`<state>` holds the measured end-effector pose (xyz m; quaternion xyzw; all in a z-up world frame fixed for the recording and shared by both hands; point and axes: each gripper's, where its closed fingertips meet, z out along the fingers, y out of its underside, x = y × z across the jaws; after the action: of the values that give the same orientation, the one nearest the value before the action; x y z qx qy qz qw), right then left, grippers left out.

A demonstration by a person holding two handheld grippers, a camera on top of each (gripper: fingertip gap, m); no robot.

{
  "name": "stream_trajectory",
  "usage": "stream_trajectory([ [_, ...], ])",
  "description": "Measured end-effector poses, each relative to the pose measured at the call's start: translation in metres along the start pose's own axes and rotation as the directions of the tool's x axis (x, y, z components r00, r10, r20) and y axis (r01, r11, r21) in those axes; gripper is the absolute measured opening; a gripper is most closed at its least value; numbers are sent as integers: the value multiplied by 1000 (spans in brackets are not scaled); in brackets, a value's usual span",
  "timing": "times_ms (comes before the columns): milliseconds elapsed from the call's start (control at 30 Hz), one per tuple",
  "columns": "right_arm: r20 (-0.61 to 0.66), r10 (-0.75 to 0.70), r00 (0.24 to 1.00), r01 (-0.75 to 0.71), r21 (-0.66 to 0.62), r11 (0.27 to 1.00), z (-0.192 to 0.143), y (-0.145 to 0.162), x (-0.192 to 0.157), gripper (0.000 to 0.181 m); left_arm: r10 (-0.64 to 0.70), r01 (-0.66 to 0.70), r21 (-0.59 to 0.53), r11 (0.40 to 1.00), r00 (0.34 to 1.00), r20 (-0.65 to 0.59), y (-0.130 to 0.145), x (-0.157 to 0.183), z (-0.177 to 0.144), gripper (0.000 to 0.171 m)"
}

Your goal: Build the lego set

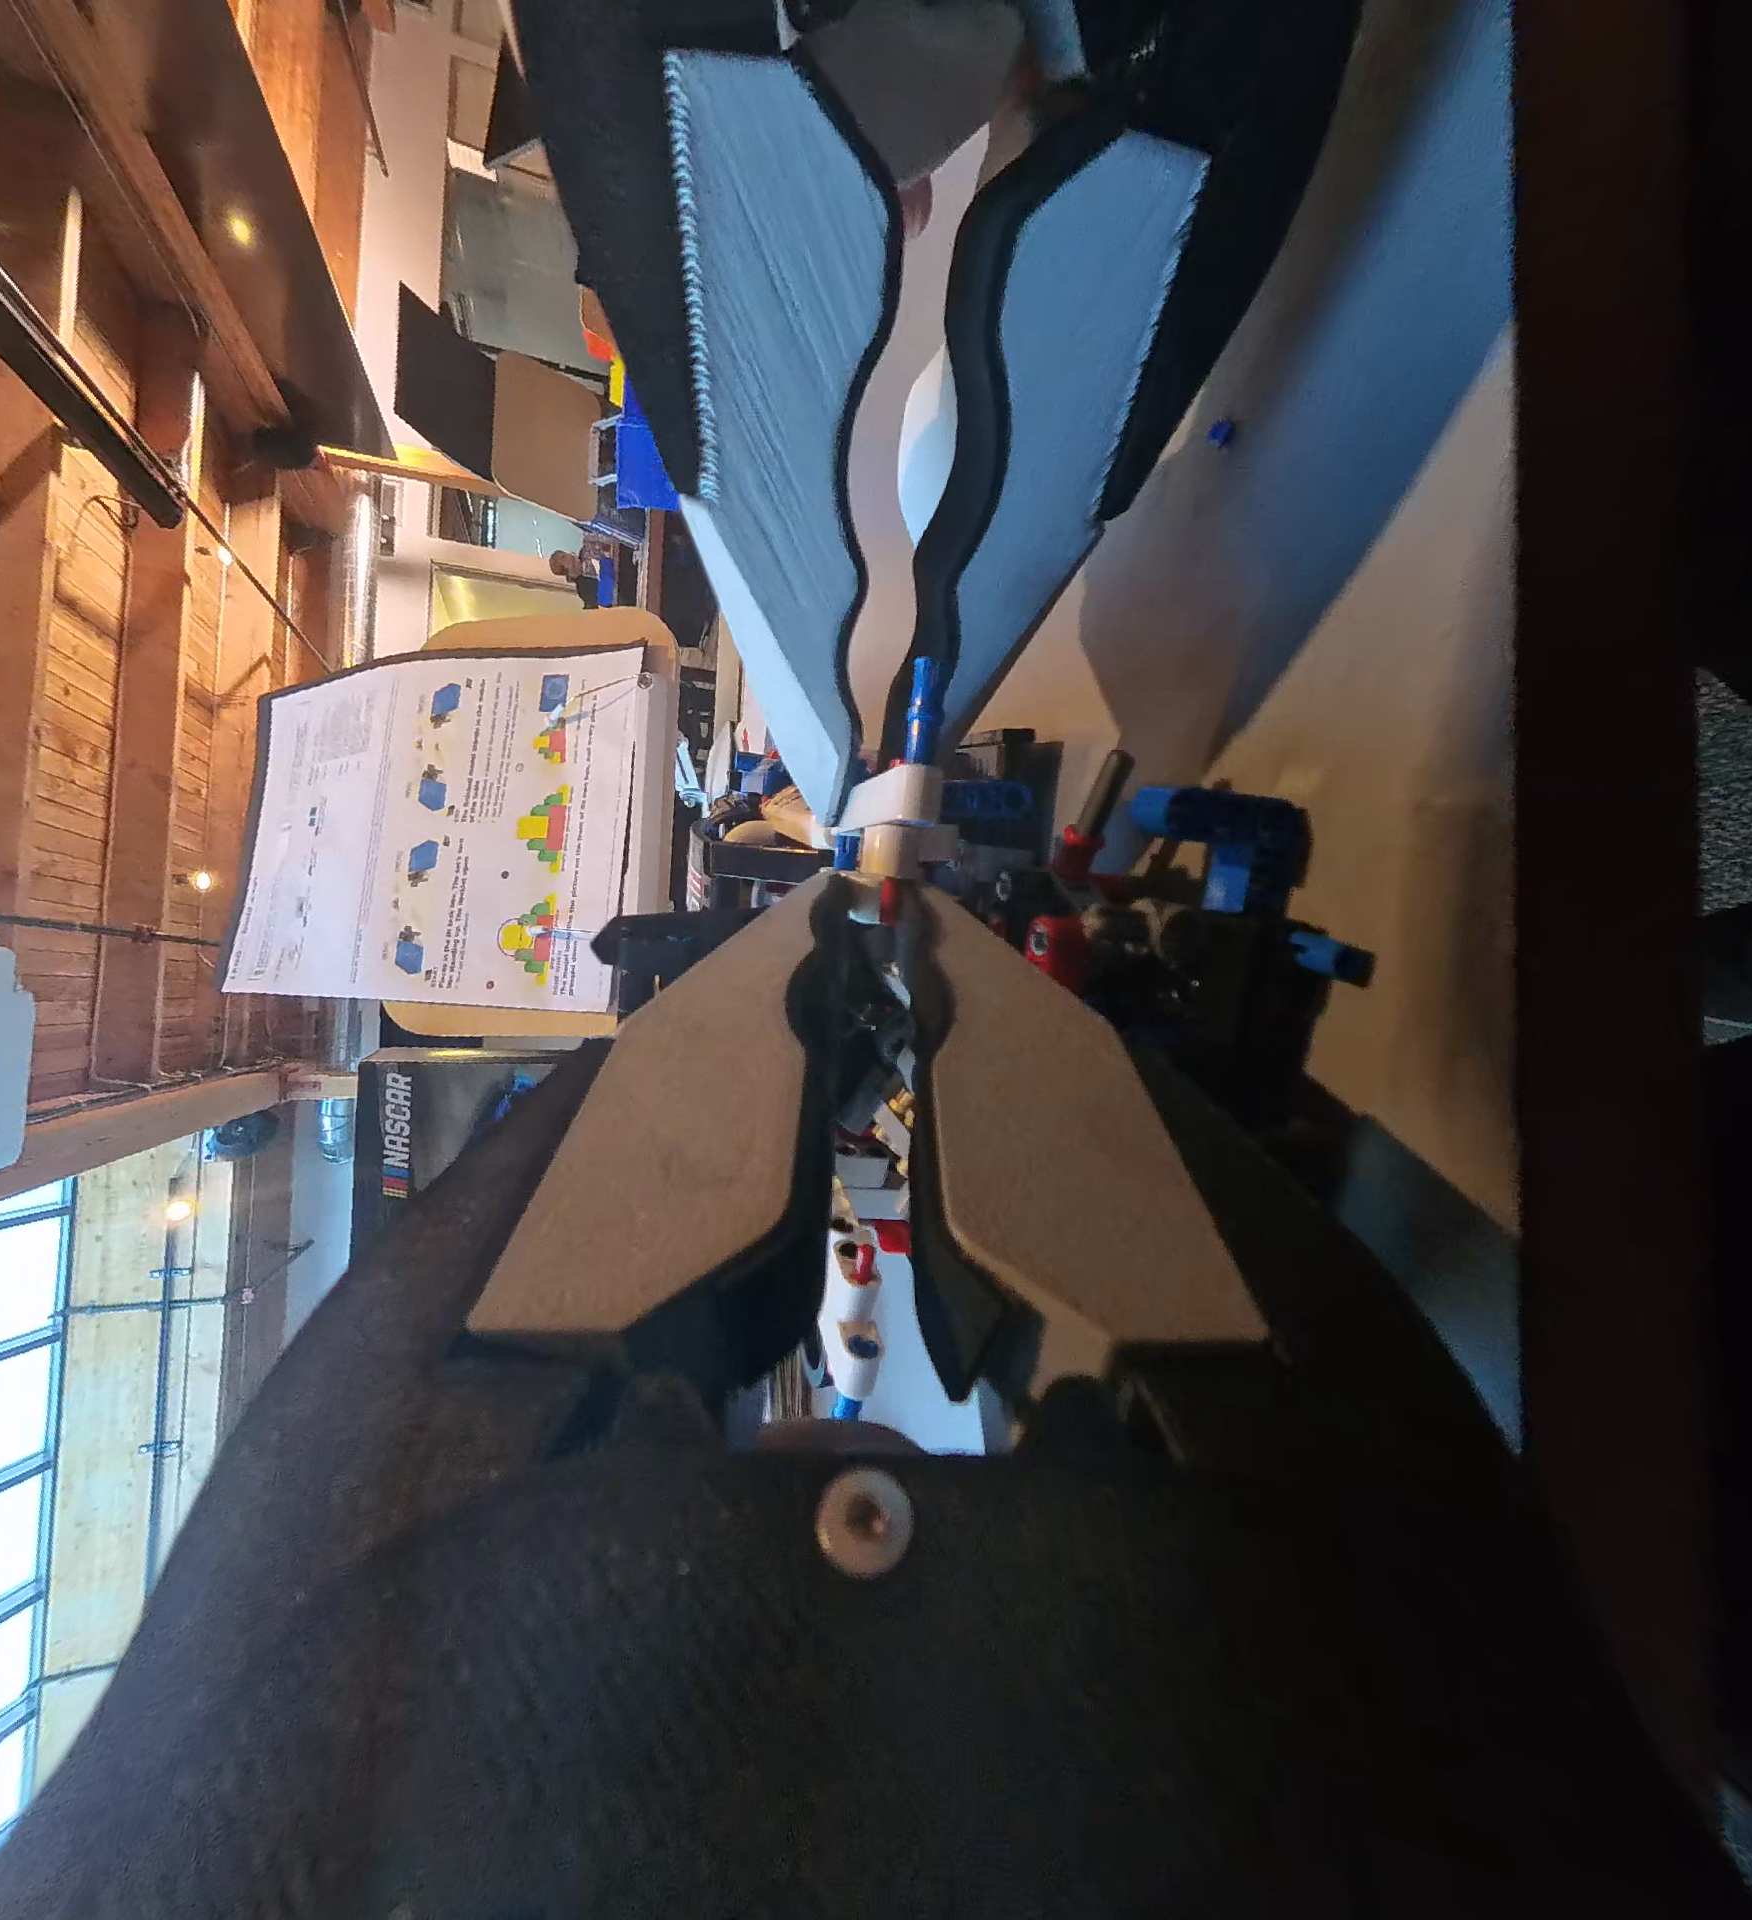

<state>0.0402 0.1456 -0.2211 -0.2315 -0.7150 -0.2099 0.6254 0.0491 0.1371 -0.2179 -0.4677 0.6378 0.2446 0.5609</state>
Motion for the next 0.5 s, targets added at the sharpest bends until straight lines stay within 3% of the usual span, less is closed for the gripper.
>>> stream_trajectory([
  [367,42,2,999,-7,123,992,7,-2,-1,7,6,-6,9,1000,1000,-10,8,-3,12,6],
  [500,26,-5,1000,3,105,994,14,-2,0,7,10,-10,-2,1000,1000,-11,17,-6,19,6],
])
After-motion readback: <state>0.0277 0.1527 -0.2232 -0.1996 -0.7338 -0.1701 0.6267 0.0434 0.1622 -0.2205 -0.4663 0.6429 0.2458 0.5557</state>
